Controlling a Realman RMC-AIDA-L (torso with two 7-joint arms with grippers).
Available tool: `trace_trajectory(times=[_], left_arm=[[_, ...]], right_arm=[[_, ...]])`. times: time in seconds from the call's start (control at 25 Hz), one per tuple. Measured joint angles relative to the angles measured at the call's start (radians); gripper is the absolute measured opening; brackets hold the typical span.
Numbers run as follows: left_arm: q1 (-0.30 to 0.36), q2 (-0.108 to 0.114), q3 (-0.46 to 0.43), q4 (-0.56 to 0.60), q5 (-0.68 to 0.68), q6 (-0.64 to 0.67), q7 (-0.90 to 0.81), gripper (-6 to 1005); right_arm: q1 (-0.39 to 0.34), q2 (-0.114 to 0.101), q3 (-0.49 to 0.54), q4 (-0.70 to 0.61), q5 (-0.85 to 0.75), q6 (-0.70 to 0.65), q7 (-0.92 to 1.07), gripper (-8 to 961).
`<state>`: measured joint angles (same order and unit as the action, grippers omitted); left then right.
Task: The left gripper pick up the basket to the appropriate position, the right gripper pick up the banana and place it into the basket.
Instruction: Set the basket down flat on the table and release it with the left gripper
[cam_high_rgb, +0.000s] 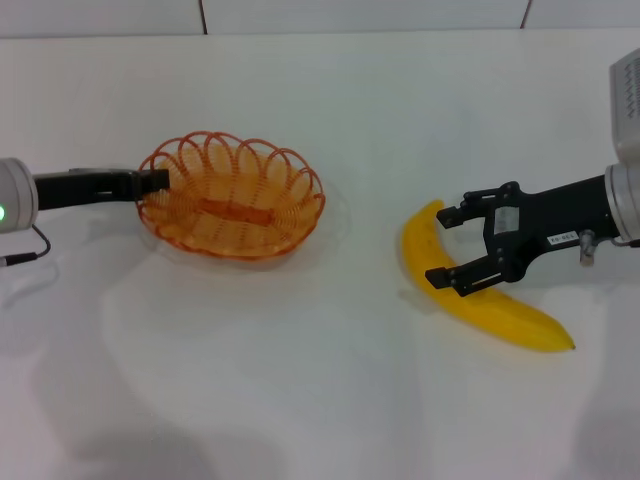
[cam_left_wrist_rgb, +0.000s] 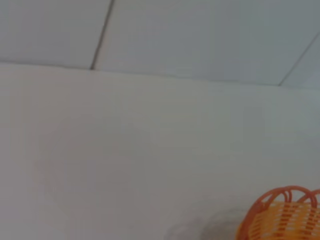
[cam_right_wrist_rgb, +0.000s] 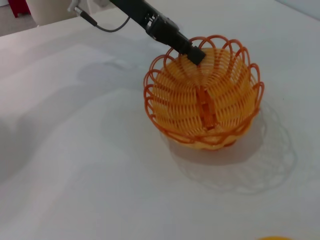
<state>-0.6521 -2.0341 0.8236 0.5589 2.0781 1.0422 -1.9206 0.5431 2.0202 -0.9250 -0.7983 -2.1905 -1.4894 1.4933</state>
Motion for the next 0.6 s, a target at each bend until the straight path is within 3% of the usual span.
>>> trace_trajectory(times=[0.6], left_arm=[[-0.007, -0.002, 0.007, -0.040, -0.015, -0.065, 0.010, 198]], right_arm=[[0.001, 0.000, 0.000, -0.004, 0.000, -0.004, 0.004, 902]])
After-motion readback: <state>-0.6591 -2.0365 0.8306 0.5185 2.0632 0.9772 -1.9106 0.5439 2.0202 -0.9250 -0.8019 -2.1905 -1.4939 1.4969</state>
